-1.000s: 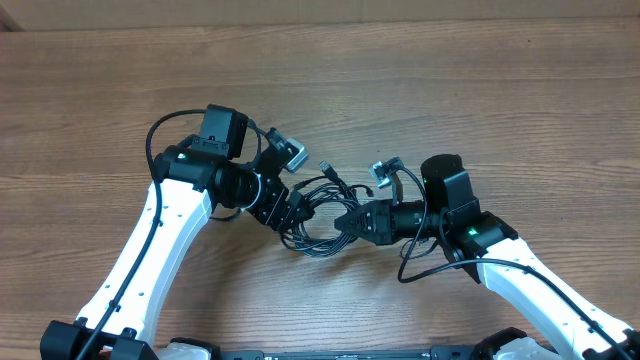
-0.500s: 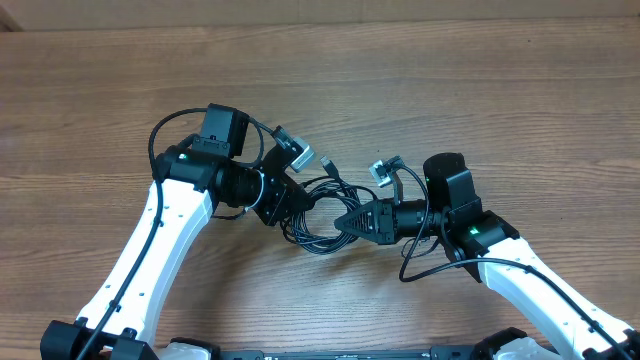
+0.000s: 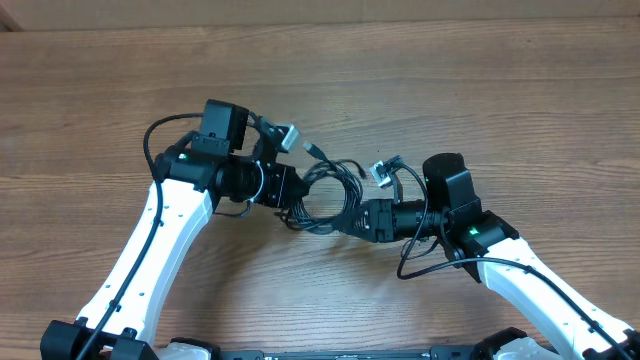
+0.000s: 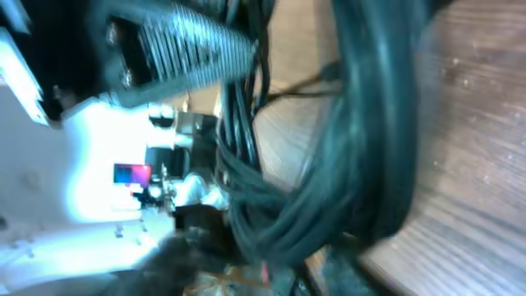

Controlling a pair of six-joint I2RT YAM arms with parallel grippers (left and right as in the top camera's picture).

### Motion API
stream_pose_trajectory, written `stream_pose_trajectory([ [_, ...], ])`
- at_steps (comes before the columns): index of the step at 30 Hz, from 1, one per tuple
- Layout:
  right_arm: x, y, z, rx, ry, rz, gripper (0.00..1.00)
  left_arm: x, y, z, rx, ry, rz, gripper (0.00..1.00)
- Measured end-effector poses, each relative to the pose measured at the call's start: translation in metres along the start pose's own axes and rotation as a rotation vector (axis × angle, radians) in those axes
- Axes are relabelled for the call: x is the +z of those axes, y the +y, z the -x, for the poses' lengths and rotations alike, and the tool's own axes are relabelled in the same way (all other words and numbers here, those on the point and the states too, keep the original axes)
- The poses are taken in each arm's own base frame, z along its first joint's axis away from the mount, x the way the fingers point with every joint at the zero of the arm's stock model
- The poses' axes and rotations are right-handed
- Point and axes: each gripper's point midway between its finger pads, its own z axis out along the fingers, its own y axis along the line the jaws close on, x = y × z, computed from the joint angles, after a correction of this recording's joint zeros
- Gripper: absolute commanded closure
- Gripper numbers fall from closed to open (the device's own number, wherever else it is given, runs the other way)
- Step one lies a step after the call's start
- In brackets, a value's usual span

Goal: Untangle cables

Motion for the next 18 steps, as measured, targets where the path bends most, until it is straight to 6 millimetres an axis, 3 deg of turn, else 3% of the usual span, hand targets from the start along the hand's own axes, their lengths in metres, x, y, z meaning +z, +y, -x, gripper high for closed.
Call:
stream_pose_trajectory([
  [5, 0.000, -0.007, 0.006, 0.054, -0.034, -0.039, 0.00, -0.001, 0.016, -0.001, -0.178, -0.007, 0.090, 0.96],
  [18, -0.004, -0.030, 0.024, 0.322, -0.169, -0.152, 0.00, -0.002, 0.027, -0.004, -0.316, -0.014, 0.158, 0.96],
])
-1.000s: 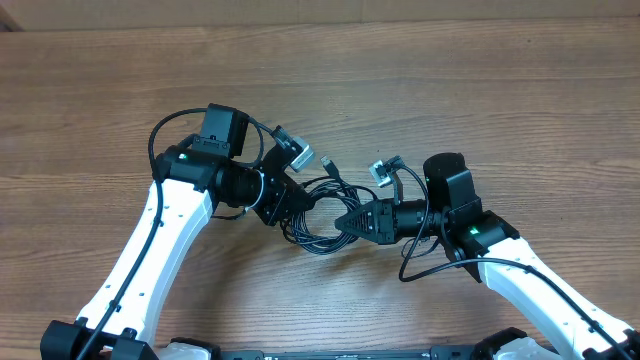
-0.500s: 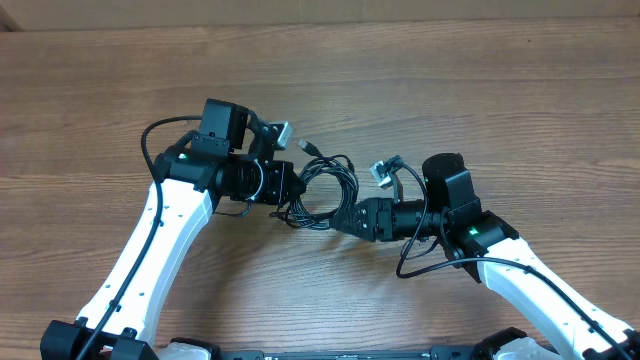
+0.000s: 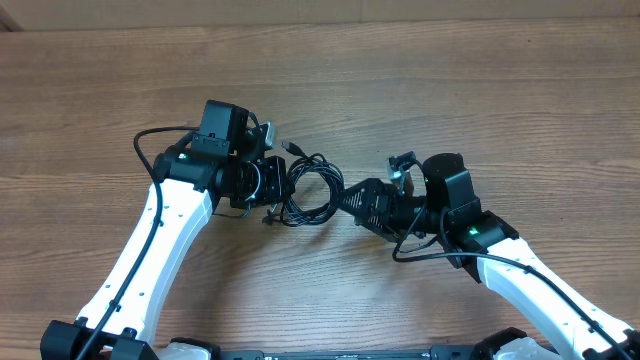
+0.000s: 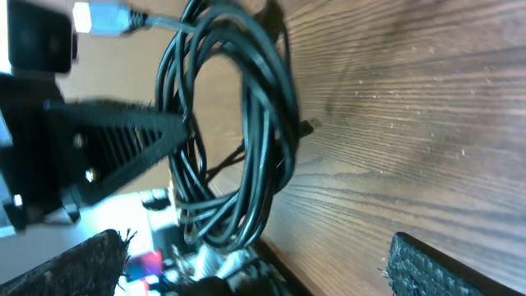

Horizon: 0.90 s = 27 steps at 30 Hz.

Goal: Untangle cables

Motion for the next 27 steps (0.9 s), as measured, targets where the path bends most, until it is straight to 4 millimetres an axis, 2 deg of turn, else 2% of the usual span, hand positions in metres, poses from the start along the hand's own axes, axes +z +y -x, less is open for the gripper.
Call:
stream_pose_trajectory([
  [7, 0.000, -0.001, -0.001, 0.077, 0.002, -0.003, 0.00, 0.000, -0.001, -0.014, -0.040, 0.059, -0.015, 0.96],
  [11, 0.000, -0.008, -0.005, 0.118, 0.017, -0.032, 0.00, -0.001, -0.001, -0.023, -0.074, 0.100, -0.018, 0.96],
  [20, -0.004, -0.036, -0.026, 0.247, 0.078, -0.142, 0.00, -0.001, -0.002, -0.026, -0.109, 0.112, -0.022, 0.96],
  [27, -0.005, -0.043, -0.033, 0.216, 0.101, -0.170, 0.00, -0.002, -0.001, -0.029, -0.127, 0.122, -0.018, 0.96],
])
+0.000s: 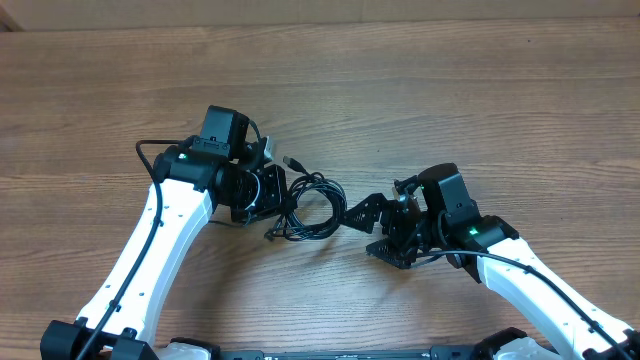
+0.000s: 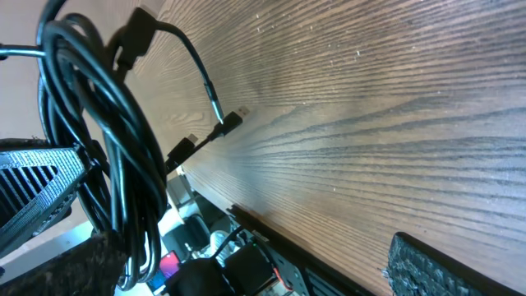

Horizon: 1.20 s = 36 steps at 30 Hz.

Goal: Untangle cables

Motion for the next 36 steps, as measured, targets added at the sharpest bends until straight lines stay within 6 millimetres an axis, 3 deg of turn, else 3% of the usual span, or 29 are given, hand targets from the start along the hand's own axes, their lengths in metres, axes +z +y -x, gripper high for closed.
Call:
stream_pose_trajectory([
  [13, -0.001, 0.009, 0.021, -0.043, -0.102, 0.017, 0.00, -0.001, -0.008, 0.015, 0.055, -0.060, -0.029, 0.96],
  [21, -0.001, 0.008, 0.023, -0.036, -0.118, 0.011, 0.00, 0.000, -0.010, 0.020, 0.078, -0.075, -0.036, 0.96],
  [30, -0.002, 0.004, 0.025, -0.026, -0.127, -0.007, 0.00, 0.038, -0.007, 0.018, 0.086, 0.080, -0.111, 0.96],
  [34, -0.001, -0.003, 0.021, -0.003, -0.117, -0.032, 0.00, 0.032, -0.011, 0.018, 0.101, 0.089, -0.162, 0.96],
  [36, -0.001, -0.006, 0.020, 0.001, -0.112, -0.044, 0.05, 0.027, -0.007, 0.022, 0.085, 0.084, -0.173, 0.96],
])
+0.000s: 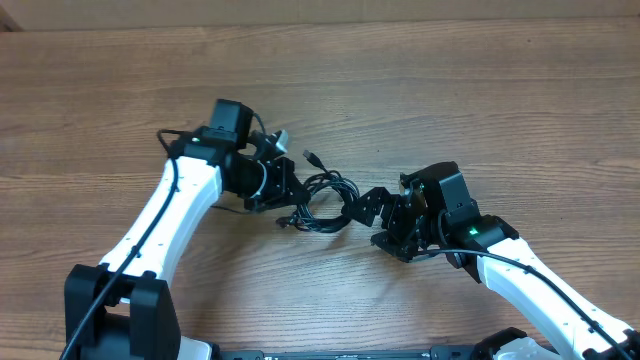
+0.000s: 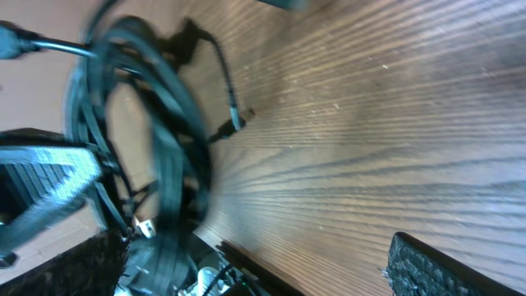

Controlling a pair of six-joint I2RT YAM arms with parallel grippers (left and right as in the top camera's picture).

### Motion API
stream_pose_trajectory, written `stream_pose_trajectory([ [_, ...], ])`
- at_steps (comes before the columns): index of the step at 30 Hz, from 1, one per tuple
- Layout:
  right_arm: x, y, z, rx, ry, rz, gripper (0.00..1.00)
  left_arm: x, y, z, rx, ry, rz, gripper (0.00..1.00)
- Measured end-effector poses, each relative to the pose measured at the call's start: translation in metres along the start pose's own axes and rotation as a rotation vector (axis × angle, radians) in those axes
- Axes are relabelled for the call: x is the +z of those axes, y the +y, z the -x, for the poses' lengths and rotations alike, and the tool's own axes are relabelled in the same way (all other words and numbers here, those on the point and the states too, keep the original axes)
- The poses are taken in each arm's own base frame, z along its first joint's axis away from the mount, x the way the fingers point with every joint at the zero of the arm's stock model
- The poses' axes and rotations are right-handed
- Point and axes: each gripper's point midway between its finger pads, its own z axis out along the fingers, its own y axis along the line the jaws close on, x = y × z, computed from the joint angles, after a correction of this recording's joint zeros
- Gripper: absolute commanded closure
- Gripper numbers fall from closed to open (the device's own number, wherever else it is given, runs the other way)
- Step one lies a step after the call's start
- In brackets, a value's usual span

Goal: Untangle cables

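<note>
A tangled bundle of black cables (image 1: 322,197) lies on the wooden table between the two arms, with a free plug end (image 1: 312,157) sticking out toward the far side. My left gripper (image 1: 280,185) is at the bundle's left edge and looks shut on its strands. My right gripper (image 1: 365,224) stands open just right of the bundle, its upper finger almost touching the loops. In the right wrist view the bundle (image 2: 160,164) is blurred at the left, beside the left pad (image 2: 78,267). The right pad (image 2: 423,263) is far from it, with nothing between the two.
The wooden table (image 1: 450,90) stretches all around. A thin cable end with a small plug (image 2: 234,123) trails from the bundle onto the wood. My own arms' black wiring loops beside each wrist.
The left gripper has moved right with the bundle, so the loops now lie against my right gripper's upper finger. The right gripper is still open in nearly the same spot.
At first both grippers were pressed together at the bundle, and cable filled the right wrist view. Then the right gripper was open and clear of it, while the left one held the bundle. Later it stood farther back, wide open. Now the bundle is close to it again.
</note>
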Motion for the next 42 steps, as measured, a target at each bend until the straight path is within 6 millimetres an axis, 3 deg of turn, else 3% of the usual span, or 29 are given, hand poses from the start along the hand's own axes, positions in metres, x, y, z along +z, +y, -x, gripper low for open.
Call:
stream_pose_trajectory([
  [6, 0.000, -0.003, -0.003, -0.074, 0.015, -0.007, 0.12, -0.016, 0.016, 0.001, -0.061, -0.006, -0.001, 0.96],
  [10, -0.001, 0.000, -0.005, -0.139, 0.022, 0.006, 0.16, -0.016, 0.014, -0.005, -0.036, 0.019, -0.018, 0.96],
  [14, -0.010, 0.012, -0.009, -0.220, 0.011, 0.044, 0.28, -0.016, 0.010, -0.006, 0.005, 0.024, -0.037, 0.96],
  [24, -0.040, 0.046, -0.017, -0.351, -0.064, 0.154, 0.36, -0.017, 0.006, 0.011, 0.118, -0.042, -0.052, 0.96],
  [29, -0.040, 0.046, -0.017, -0.344, -0.064, 0.153, 0.44, -0.018, -0.001, 0.020, 0.201, -0.075, -0.076, 0.96],
  [42, -0.041, 0.035, 0.005, -0.372, -0.184, 0.069, 0.44, -0.023, -0.031, 0.011, 0.521, -0.083, -0.252, 0.96],
])
